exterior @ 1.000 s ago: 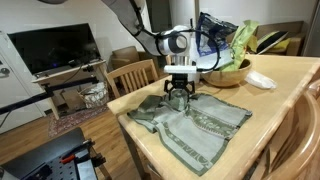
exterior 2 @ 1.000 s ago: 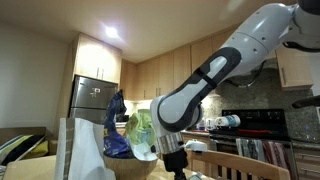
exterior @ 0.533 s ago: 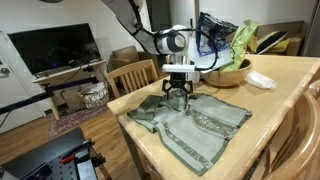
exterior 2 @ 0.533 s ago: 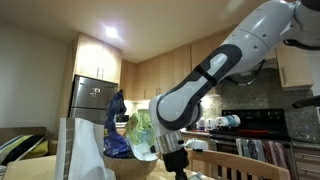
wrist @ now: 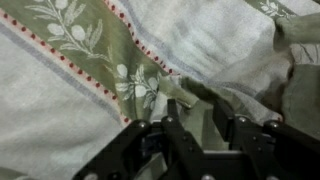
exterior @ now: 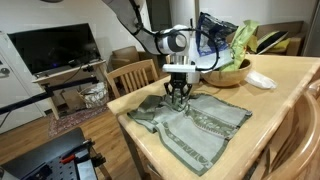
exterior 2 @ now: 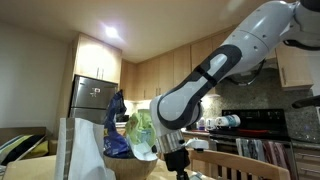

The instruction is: Slide the wooden bowl forward then unfold the towel

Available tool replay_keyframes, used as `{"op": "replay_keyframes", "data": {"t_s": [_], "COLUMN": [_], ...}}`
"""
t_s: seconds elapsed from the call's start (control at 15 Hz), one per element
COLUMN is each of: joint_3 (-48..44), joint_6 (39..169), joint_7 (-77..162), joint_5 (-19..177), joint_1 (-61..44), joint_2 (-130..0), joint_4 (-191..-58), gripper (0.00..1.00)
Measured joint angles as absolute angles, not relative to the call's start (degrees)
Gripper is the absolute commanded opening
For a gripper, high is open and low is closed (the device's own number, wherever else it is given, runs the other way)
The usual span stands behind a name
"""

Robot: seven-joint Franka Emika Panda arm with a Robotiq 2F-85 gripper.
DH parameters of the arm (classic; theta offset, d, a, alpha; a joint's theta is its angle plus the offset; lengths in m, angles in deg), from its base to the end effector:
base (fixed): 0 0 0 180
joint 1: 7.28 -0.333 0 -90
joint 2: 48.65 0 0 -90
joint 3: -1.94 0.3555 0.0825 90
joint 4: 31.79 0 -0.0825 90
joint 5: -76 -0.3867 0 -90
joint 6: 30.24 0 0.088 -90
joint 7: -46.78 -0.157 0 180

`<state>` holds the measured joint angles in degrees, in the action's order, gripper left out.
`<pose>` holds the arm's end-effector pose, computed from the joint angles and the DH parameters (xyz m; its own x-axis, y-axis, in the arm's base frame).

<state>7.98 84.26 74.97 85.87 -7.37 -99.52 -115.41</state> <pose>0.6906 0.0475 0.1059 0.7290 0.6069 -0.3165 0.6031 -0.7883 -0.1222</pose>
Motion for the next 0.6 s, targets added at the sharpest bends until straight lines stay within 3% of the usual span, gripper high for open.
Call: {"op": "replay_keyframes", "data": {"t_s": [0.13,0.6], "joint_3": [8.0,8.1], "joint_6": [84.3,84.6], "joint_7": [74.9,74.1], "joint_5": [85.9,85.8], "joint_1": [-7.3,-7.6], "joint_2": [-99.5,-99.0], "joint_4": [-115.4,-114.9], "gripper": [0.01,0.01]}}
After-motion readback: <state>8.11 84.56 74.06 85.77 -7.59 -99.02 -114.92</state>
